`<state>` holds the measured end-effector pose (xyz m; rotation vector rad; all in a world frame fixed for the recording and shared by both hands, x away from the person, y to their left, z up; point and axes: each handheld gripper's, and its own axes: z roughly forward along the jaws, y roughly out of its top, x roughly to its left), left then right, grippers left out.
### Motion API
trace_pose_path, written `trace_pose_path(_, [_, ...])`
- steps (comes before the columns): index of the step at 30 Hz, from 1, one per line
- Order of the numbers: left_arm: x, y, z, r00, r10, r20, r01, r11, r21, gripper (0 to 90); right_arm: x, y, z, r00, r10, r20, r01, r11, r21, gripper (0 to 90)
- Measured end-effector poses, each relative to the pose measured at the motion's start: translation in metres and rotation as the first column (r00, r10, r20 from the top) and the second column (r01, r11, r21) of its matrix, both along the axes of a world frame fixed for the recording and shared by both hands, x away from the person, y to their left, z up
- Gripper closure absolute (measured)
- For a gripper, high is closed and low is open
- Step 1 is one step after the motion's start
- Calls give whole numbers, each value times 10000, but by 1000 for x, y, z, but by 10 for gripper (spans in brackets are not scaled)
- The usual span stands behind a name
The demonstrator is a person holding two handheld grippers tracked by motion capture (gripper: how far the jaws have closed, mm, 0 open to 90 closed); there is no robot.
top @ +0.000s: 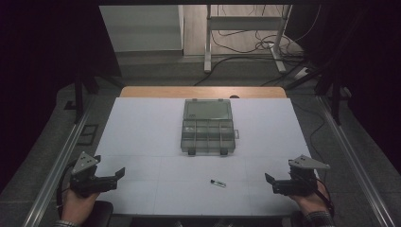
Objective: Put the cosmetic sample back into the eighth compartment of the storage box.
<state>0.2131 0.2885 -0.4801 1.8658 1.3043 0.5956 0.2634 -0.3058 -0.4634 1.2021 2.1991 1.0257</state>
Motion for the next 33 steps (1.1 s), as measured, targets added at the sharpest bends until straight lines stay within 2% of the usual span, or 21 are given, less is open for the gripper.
trace_pose_path(15, [2,1,-1,9998,-94,-161,92,9999,-106,22,1,1,-1,9998,34,-201,-35,10000,-85,0])
trace_pose_path(21, [2,3,-1,9997,-147,-198,142,9995,-285,23,2,1,-1,9996,48,-281,-50,10000,-78,0])
trace_pose_path(33, [3,5,-1,9994,-203,-266,190,9987,-483,25,5,4,-2,9973,409,-611,-422,9989,-194,0])
